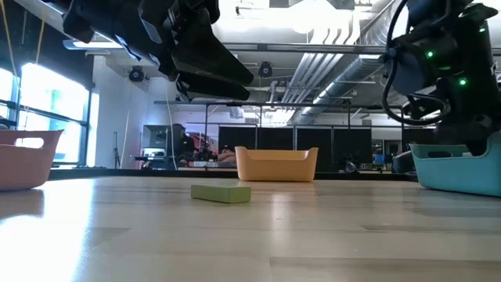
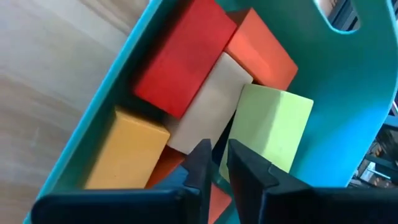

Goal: Sort blocks by size
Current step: Put the green thick rectangular block into the blue bin, then put the green thin rectangular block into the yellow bin

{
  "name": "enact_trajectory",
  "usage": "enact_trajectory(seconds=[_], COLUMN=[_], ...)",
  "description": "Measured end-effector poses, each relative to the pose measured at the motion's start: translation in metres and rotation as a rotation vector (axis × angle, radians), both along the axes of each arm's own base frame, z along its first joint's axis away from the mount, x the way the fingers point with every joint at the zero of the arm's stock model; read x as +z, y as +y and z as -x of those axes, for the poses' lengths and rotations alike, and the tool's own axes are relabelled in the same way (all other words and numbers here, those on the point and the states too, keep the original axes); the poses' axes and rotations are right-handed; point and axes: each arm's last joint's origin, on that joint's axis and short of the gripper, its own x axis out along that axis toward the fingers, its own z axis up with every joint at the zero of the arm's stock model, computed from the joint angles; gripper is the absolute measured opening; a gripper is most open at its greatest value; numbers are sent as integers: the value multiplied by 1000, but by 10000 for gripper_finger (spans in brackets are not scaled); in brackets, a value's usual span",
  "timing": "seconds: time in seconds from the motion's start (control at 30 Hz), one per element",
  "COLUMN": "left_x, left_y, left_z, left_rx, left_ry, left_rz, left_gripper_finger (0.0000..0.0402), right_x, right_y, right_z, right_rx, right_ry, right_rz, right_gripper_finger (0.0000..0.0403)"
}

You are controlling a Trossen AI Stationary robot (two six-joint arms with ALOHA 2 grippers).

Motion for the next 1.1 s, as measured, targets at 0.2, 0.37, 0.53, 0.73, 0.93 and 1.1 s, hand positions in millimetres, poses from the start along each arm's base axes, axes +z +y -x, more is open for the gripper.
enact_trajectory(seconds=[0.2,0.37,0.53,0.73,0.93,1.1], left_x=[0,0,0,0,0,1], left_y=[0,0,0,0,1,1], left_z=[0,0,0,0,0,0], left_rx=[1,1,2,2,11,13], left_ry=[0,-1,-1,-1,-3,-9], left_rz=[1,1,1,1,-4,-3], left_gripper_finger=[207,207,207,207,207,207], right_x=[8,20,13,0,6,25], right_y=[5,7,5,2,8,14], right_z=[-2,2,3,7,-4,-11], right_rx=[-3,-36,-76,-114,-42,16], right_ry=[-1,28,27,18,-57,-84], right_rz=[38,159,116,73,55,140], right_gripper_finger=[44,44,44,44,44,44])
